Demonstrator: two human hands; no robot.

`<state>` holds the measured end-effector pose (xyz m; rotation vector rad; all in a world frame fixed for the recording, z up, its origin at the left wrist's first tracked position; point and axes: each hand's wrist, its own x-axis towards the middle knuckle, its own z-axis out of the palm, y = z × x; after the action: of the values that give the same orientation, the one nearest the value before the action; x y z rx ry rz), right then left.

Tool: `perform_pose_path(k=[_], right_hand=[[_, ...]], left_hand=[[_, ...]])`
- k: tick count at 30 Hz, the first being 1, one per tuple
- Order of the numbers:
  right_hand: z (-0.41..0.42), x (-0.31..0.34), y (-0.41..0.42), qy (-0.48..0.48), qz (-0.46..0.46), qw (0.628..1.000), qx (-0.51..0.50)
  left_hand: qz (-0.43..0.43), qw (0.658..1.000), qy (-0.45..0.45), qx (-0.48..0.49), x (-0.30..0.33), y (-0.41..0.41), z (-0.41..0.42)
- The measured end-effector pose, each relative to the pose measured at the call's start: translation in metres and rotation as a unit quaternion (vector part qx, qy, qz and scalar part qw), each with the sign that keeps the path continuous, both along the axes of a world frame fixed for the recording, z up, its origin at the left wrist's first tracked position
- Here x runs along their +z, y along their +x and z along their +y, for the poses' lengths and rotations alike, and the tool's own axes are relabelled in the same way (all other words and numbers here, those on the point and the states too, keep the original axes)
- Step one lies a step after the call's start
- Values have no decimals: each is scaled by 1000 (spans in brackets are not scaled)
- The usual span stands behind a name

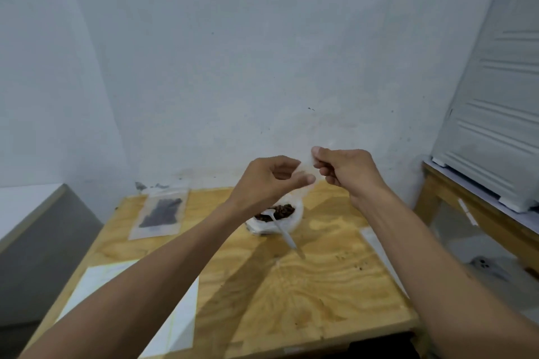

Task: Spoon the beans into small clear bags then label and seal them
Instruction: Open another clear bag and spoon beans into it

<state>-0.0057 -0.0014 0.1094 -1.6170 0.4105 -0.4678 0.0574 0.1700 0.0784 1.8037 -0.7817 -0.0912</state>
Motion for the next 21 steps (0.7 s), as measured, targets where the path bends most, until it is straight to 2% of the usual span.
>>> perform_pose_path(k=[4, 9, 11, 13, 17, 19, 21], right_hand=[[6, -10, 3, -68, -18, 997, 32], [0, -15, 2, -227, -6, 972, 61], [0, -16, 1, -270, 9, 960, 73], [3, -19, 0, -301, 22, 950, 74], [17, -27, 1, -309, 24, 949, 63], [21, -30, 3, -275, 12, 960, 50], [19, -29, 6, -223, -3, 974, 50]], left_hand=[[49, 999, -18, -14, 4, -1, -2], [97, 995, -10, -34, 6, 7, 2], [72, 997, 20, -3, 6, 9, 0], [8, 996, 53, 65, 4, 9, -6], [-66, 981, 23, 179, -2, 21, -12], [-92, 978, -1, 188, -3, 21, -9], [-111, 982, 4, 154, 0, 16, -3]])
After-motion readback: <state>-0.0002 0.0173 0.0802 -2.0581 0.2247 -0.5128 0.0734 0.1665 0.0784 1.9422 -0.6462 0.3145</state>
